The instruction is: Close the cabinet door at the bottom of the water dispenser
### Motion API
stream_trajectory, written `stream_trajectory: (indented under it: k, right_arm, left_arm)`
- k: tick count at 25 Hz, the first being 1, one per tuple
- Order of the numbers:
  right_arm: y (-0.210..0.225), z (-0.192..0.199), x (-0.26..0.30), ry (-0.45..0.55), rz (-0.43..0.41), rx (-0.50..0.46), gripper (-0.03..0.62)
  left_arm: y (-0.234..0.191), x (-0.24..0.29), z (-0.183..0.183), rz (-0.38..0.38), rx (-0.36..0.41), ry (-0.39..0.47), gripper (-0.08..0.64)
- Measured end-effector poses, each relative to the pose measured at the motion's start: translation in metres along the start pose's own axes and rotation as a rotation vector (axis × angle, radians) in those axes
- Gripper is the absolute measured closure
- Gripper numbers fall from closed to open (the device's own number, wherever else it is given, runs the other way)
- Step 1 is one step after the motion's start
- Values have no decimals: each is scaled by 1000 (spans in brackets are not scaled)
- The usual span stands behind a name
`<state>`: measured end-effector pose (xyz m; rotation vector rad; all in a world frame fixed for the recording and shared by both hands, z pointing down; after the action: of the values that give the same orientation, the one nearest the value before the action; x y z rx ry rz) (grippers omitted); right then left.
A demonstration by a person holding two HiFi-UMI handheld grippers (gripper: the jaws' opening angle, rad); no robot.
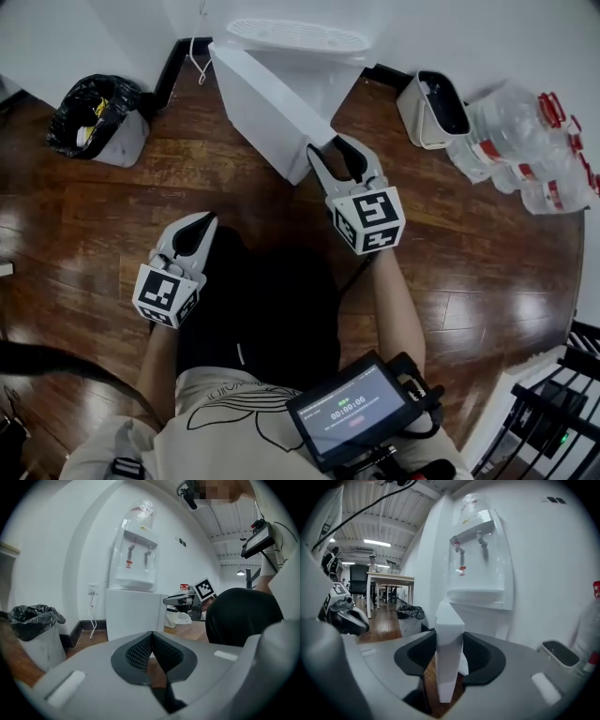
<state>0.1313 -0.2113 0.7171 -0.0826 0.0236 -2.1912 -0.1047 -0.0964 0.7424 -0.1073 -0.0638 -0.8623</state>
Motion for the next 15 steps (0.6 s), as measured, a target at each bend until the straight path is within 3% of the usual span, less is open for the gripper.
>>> stream_trajectory:
  k: [5,8,9,11,15]
  right_arm:
    - [17,1,2,-21,48,19,416]
    - [42,3,6,-35,119,37,410]
    - [54,3,8,-39,157,46,421]
    - [78,5,16,-42,239,45,507]
    - [119,8,42,-35,343,23,523]
  left_arm:
    - [-3,-5,0,8,5,-11,540]
    - [-2,-6,3,14,20,-12,540]
    - [-2,-7,3,12,23,-9,540]
    - [-3,-9,2,3,16,-8,540]
    - [-4,-20,2,-21,-8,-2,540]
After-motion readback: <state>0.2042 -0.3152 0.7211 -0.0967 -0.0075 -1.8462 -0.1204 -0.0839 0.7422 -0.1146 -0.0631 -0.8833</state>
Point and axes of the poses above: the fingertips, and each gripper's own axes: x forward along the fingers, y to its right, z out of its underside, the point moved 5 cm from there along -x, backward along the fingers, and after that the axes turned 13 degrees about y, right-handed, at the moved point
